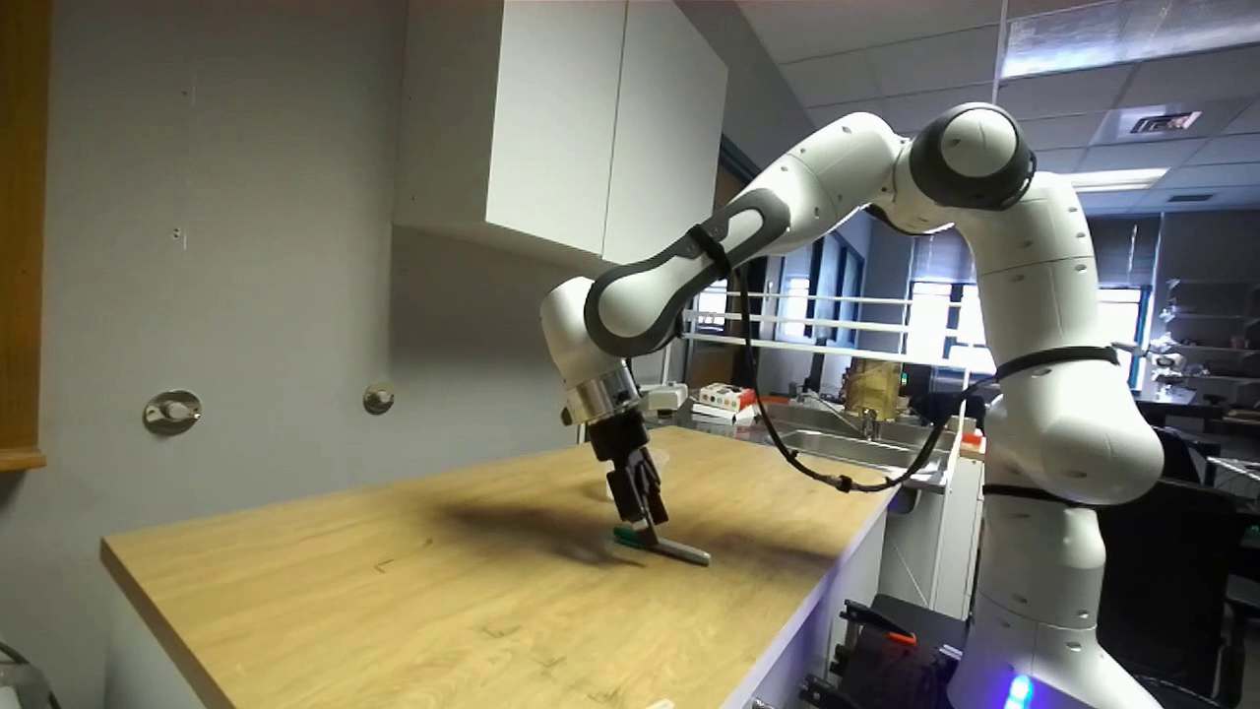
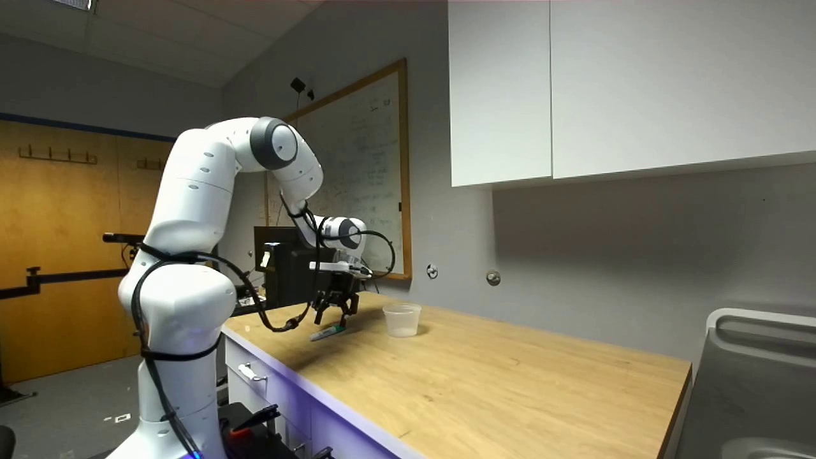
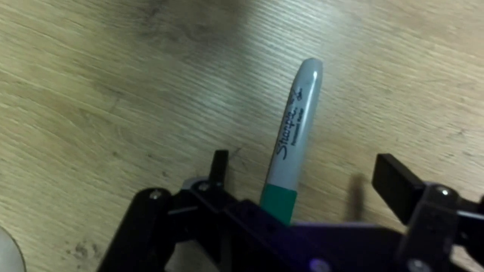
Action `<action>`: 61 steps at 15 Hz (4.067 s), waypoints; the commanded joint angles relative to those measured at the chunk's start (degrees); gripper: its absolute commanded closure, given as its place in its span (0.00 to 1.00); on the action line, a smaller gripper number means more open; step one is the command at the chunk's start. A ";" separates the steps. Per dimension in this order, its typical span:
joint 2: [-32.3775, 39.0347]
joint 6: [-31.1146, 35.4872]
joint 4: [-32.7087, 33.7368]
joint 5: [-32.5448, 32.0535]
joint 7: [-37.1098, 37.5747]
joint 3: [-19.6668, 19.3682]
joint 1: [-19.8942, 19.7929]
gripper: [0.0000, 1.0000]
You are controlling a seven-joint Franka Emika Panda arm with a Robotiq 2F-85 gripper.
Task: Put the marker in the cup
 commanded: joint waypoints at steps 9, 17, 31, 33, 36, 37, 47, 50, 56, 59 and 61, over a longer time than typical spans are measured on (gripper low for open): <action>3.13 -1.52 3.93 0.09 6.28 -1.05 0.21 0.95; -7.32 -8.55 1.83 -11.46 8.85 -1.62 0.70 0.94; -14.61 7.38 8.35 -11.91 17.39 -8.06 -10.65 0.94; -11.58 8.70 10.81 -10.10 18.40 -8.62 -11.36 0.94; -7.53 9.50 14.22 -7.55 21.08 -8.69 -10.98 0.93; -6.30 9.67 15.23 -6.86 22.11 -8.62 -10.63 0.93; 1.54 10.61 20.02 -5.13 25.33 -10.35 -9.37 0.93; 1.84 11.29 19.16 -4.72 25.27 -11.31 -9.72 0.93; 2.24 11.79 17.80 -4.47 25.78 -12.60 -9.65 0.93; 2.25 11.70 17.25 -4.79 26.49 -12.77 -9.41 0.84; 1.90 11.85 16.63 -5.12 27.43 -12.82 -9.21 0.70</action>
